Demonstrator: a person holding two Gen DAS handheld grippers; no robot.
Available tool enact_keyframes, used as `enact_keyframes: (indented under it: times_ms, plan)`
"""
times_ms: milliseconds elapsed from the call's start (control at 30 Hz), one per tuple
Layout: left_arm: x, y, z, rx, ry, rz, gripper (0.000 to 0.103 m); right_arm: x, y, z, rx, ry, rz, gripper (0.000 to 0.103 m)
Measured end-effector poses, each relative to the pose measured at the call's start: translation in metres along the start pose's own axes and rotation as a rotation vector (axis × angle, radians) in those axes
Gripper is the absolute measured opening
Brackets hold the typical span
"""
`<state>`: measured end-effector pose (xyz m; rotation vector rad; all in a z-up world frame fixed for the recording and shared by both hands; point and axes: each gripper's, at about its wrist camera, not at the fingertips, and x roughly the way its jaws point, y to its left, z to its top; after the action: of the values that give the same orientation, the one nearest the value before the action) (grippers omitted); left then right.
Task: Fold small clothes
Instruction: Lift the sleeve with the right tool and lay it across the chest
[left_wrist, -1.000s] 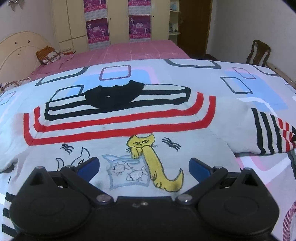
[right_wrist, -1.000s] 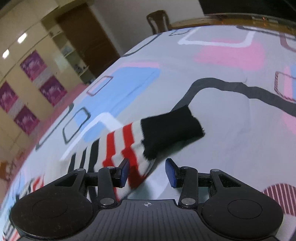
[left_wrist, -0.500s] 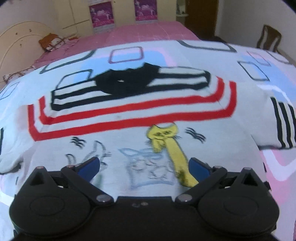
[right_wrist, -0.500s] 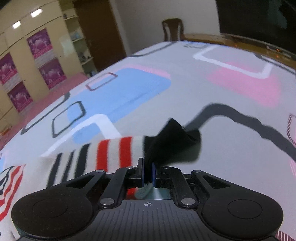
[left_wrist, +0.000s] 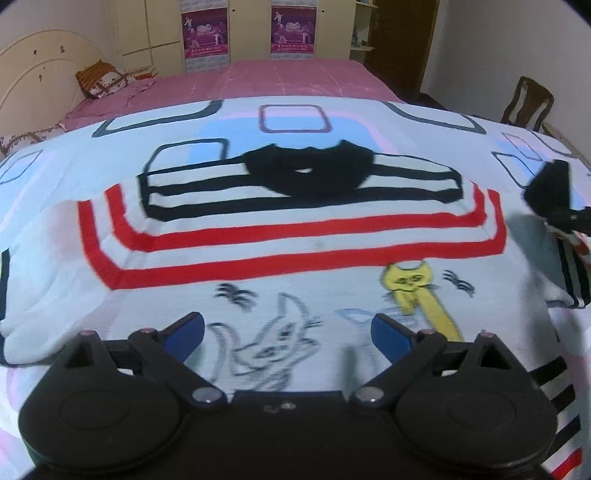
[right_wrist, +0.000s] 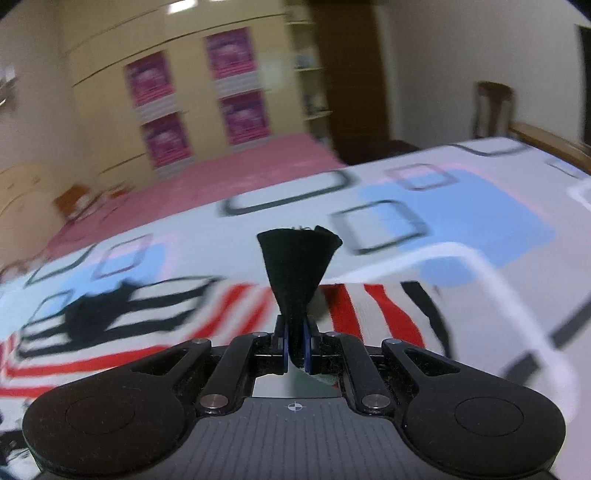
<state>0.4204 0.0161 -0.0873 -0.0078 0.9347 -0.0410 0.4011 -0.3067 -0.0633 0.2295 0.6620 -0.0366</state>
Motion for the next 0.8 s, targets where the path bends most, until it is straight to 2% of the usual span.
enact_keyframes:
  times_ms: [300,500,600,667,733,800]
  plan:
    - [-0.008,0.054,-0.009,-0.044,-0.011,0.005,0.097,0.039,0.104,-0.022,-0.160,0.051,0.109,0.007]
    - [-0.015,0.075,-0.016,-0.075,-0.023,0.007,0.097,0.058,0.143,-0.036,-0.214,0.090,0.170,0.007]
    - [-0.014,0.082,-0.016,-0.097,-0.021,-0.005,0.097,0.067,0.158,-0.048,-0.250,0.136,0.197,0.007]
    - [-0.013,0.084,-0.016,-0.108,-0.015,-0.014,0.097,0.077,0.168,-0.058,-0.286,0.199,0.202,0.007]
    - [-0.013,0.082,-0.015,-0.115,-0.019,-0.022,0.097,0.076,0.175,-0.064,-0.337,0.167,0.179,0.008]
    - [-0.014,0.078,-0.013,-0.116,-0.032,-0.031,0.097,0.075,0.177,-0.064,-0.332,0.167,0.195,0.031]
